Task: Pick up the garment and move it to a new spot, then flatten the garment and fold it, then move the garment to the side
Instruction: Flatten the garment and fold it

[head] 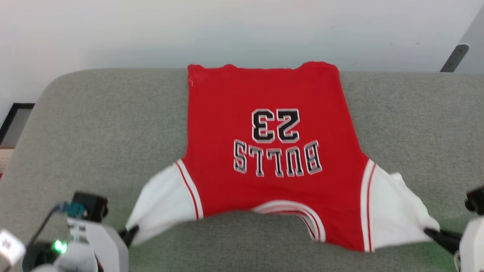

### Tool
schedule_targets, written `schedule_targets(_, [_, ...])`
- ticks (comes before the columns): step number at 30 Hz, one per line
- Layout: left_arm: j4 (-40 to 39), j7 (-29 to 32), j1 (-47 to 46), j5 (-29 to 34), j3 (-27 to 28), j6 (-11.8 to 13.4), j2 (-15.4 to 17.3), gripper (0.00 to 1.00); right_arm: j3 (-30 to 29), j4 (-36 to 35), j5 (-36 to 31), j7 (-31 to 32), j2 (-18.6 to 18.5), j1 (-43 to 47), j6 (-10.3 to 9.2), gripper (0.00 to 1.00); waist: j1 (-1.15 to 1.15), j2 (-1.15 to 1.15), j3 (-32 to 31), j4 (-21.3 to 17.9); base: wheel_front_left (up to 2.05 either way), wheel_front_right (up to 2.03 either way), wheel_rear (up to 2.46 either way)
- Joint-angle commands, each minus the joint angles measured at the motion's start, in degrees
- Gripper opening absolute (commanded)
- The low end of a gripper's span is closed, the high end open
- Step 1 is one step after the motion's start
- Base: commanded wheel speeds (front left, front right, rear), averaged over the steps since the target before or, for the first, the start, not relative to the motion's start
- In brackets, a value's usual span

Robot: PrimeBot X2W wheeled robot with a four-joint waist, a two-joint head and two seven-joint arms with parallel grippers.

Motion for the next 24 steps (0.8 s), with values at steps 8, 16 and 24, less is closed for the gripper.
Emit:
schedule_targets(8, [-6.3, -2.2, 10.3, -2.1, 1.0, 4.5, 2.1, 0.00, -5.5, -2.7, -2.0, 2.7, 0.7, 11.2, -0.04, 0.00, 0.00, 0.00, 0.6, 1.3, 0.00, 0.00, 0.00])
schedule_targets(16, [-4.3, -4.7, 10.6, -1.3, 0.6, 4.2, 0.6, 0.00, -8.0, -0.1, -8.5, 3.7, 5.6, 13.1, -0.04, 0.00, 0.00, 0.00, 1.7, 1.9, 0.00, 0.00, 0.00])
schedule_targets(24, [-2.5, -5.1, 8.4, -0.6, -0.2, 3.0, -1.1, 0.00, -7.5, 0.7, -12.4, 5.5, 8.1, 10.3, -0.04, 1.00, 0.00, 0.00, 2.3, 1.9, 0.00, 0.00, 0.00])
